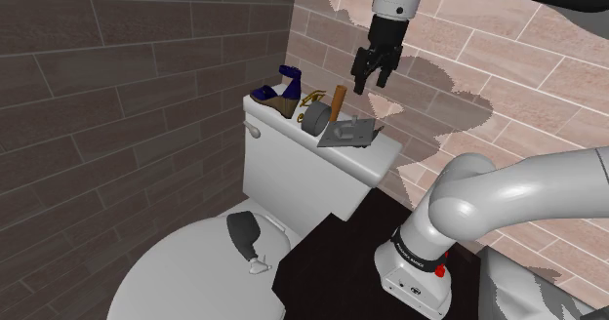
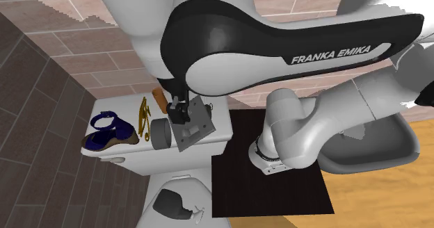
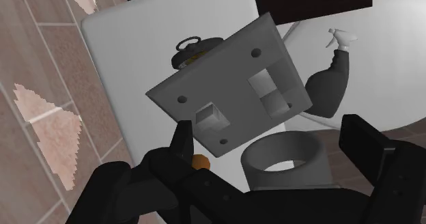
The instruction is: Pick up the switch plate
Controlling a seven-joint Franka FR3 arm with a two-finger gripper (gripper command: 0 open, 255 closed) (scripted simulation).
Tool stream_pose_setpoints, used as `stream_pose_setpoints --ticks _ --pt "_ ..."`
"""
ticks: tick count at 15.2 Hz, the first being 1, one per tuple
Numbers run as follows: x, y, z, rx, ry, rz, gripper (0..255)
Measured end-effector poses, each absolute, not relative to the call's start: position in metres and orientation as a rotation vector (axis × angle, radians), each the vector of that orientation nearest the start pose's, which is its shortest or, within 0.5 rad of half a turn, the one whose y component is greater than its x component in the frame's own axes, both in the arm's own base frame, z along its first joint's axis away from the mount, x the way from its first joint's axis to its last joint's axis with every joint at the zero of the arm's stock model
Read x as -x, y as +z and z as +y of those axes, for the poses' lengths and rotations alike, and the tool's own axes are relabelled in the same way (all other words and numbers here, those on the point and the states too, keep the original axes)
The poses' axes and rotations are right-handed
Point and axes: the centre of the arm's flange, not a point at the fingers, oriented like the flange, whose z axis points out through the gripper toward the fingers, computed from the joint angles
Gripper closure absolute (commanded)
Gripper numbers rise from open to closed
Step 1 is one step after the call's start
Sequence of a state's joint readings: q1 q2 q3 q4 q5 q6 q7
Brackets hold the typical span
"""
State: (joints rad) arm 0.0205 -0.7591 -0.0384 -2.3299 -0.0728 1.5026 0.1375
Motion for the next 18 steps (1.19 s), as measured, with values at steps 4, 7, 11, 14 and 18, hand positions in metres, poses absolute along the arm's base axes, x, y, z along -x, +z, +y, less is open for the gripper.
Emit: stream_pose_setpoints --ticks 4,7,11,14,18 --pt "-0.324 0.568 -0.03 3.197 0.193 0.134 0" --pt "-0.347 0.536 -0.044 3.209 0.317 -0.011 0" --pt "-0.365 0.499 -0.059 3.209 0.422 -0.136 0" --pt "-0.367 0.482 -0.061 3.208 0.43 -0.147 0" --pt "-0.367 0.466 -0.06 3.208 0.431 -0.148 255"
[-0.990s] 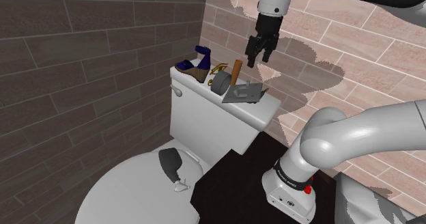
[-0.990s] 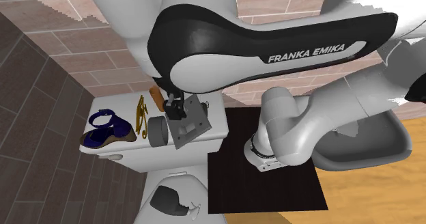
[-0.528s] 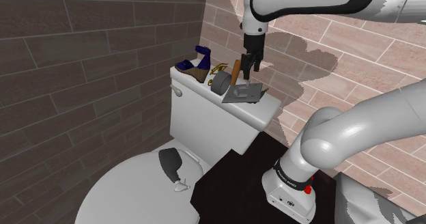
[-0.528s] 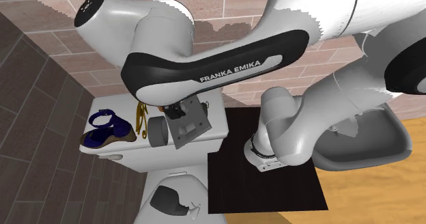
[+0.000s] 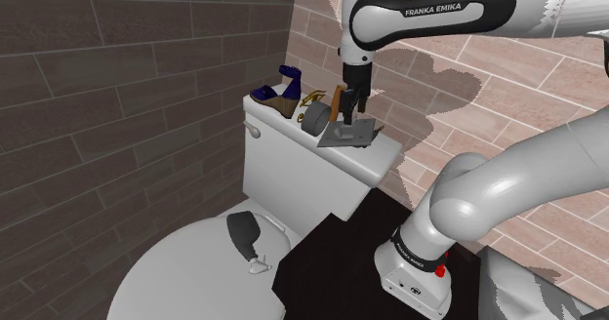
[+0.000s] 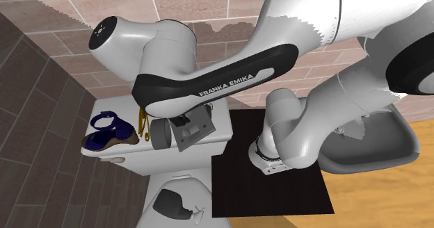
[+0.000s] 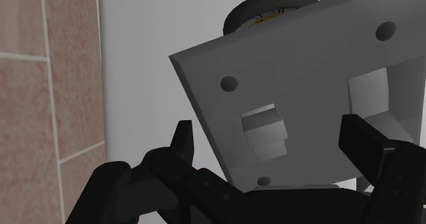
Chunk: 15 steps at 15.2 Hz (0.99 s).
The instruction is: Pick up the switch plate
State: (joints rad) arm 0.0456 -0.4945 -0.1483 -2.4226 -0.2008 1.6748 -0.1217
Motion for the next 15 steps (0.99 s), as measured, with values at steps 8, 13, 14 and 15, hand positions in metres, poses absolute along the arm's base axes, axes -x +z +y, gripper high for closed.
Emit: stream_pose_setpoints --ticks 8,13,14,15 --pt "-0.367 0.464 -0.06 3.209 0.428 -0.148 255" --pt "-0.368 0.474 -0.059 3.208 0.43 -0.148 255" --pt "-0.366 0.479 -0.059 3.208 0.43 -0.148 255" --pt "-0.367 0.484 -0.06 3.208 0.43 -0.148 255"
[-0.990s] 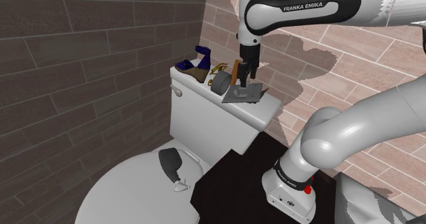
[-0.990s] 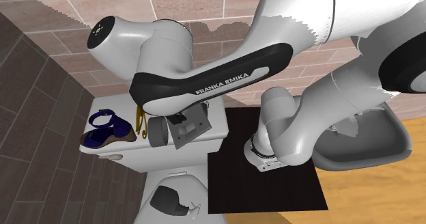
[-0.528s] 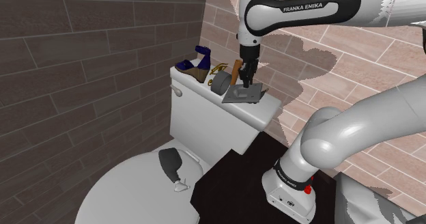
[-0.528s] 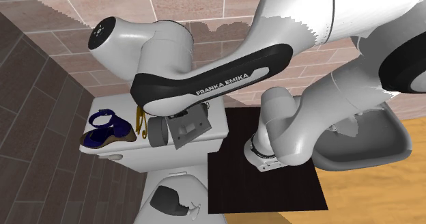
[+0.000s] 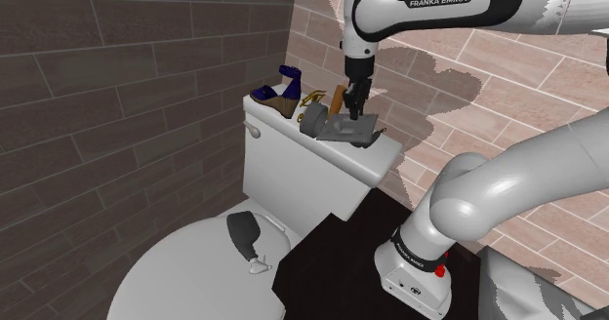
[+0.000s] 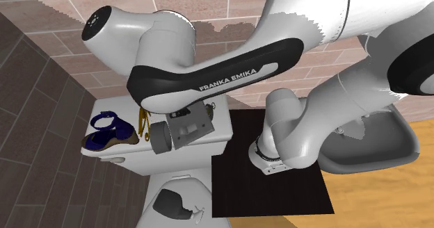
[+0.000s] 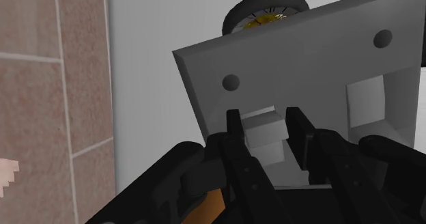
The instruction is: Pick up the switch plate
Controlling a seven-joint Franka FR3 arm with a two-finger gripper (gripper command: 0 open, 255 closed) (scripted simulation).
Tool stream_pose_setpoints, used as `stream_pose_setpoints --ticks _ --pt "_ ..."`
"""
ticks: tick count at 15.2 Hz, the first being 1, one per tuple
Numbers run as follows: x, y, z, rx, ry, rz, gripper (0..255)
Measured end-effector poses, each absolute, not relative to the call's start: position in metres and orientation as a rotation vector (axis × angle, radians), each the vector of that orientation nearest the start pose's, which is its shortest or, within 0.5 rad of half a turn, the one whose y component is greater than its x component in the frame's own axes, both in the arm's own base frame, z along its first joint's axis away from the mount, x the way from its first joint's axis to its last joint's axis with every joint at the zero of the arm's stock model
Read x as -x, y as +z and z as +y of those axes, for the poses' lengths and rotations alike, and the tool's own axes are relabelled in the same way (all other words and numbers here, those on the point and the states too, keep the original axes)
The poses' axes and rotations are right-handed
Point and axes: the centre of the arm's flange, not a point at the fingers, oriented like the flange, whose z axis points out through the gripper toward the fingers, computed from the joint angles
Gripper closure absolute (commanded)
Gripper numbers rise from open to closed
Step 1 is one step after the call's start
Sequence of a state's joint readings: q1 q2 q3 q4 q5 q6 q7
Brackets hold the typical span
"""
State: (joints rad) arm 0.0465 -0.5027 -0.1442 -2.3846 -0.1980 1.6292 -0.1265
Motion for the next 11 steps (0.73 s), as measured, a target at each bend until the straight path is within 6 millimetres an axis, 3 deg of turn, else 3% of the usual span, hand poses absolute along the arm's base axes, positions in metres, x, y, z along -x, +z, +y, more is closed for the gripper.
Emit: stream_pose_setpoints --ticks 11 --pt "-0.367 0.54 -0.061 3.208 0.43 -0.148 255"
